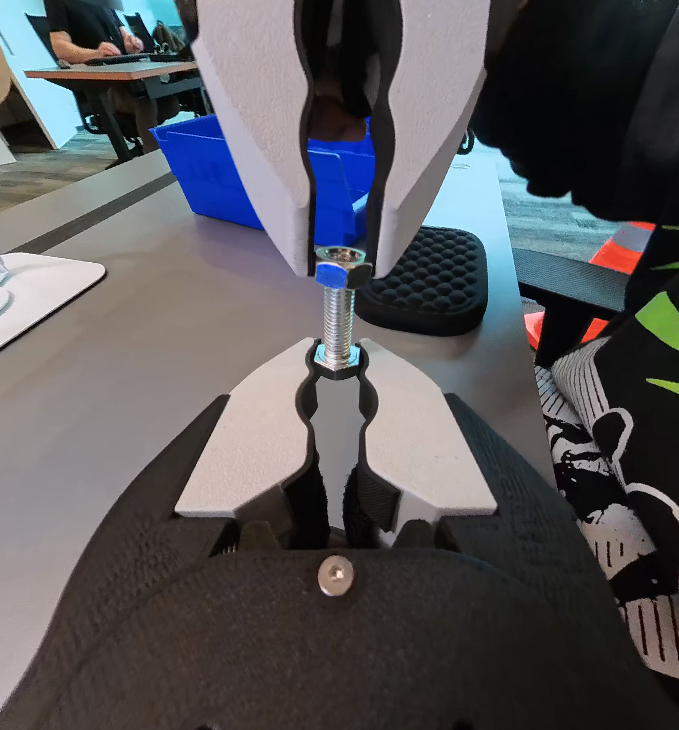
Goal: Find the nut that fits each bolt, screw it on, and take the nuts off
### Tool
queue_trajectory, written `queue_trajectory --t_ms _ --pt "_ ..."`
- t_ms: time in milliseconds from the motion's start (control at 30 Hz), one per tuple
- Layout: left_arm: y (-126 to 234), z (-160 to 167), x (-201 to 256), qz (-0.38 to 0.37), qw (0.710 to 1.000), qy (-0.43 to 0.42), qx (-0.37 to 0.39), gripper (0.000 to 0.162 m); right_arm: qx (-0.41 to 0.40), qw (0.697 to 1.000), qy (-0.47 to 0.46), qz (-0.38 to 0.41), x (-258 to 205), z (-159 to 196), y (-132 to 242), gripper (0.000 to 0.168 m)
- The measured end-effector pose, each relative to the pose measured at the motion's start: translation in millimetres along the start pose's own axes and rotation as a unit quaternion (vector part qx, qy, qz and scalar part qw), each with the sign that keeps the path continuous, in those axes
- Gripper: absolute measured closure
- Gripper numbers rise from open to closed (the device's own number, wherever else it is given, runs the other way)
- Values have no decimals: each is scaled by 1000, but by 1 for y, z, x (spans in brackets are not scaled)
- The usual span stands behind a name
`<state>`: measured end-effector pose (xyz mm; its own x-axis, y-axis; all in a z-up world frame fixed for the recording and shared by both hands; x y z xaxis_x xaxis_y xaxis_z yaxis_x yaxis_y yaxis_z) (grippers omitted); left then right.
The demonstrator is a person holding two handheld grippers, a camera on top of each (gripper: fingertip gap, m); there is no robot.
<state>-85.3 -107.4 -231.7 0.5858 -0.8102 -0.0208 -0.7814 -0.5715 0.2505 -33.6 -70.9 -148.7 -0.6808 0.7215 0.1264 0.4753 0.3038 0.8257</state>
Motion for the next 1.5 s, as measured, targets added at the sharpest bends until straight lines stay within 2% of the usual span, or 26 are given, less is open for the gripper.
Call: queue_trajectory --t_ms 133,300,600,767,1067,1300,1500 --pt "-2 1 2 9 1000 -5 -10 145 -11 999 19 -25 1 0 -2 151" --pt "-3 2 0 -6 1000 -4 -20 145 -39 999 -24 -20 2 -1 -4 151" --pt "-5 3 2 0 1000 -11 -27 145 -100 993 41 -43 1 -6 -4 151" --pt "-4 2 1 -2 1000 -8 -20 146 -96 994 19 -54 4 -8 -5 151" --pt "-3 2 -3 -11 1000 7 -16 146 -90 992 -84 -32 8 -5 -4 151" --pt "-3 1 -4 -10 1000 11 -9 146 -104 991 -84 -16 7 -6 -5 150" --pt "-2 1 -6 -9 1000 13 -1 146 -99 991 -85 -13 9 -6 -5 142"
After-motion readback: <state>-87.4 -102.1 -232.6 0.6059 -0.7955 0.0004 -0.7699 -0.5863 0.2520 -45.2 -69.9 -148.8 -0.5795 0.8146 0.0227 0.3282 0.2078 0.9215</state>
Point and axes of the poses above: each gripper's, where its closed fingertips meet, y back along the fingers, z out of its underside, x = y × z across the jaws, the point moved 6 cm from there along y, back along the fingers, and after that the axes turned 1 degree about z, right-handed, at the moved point
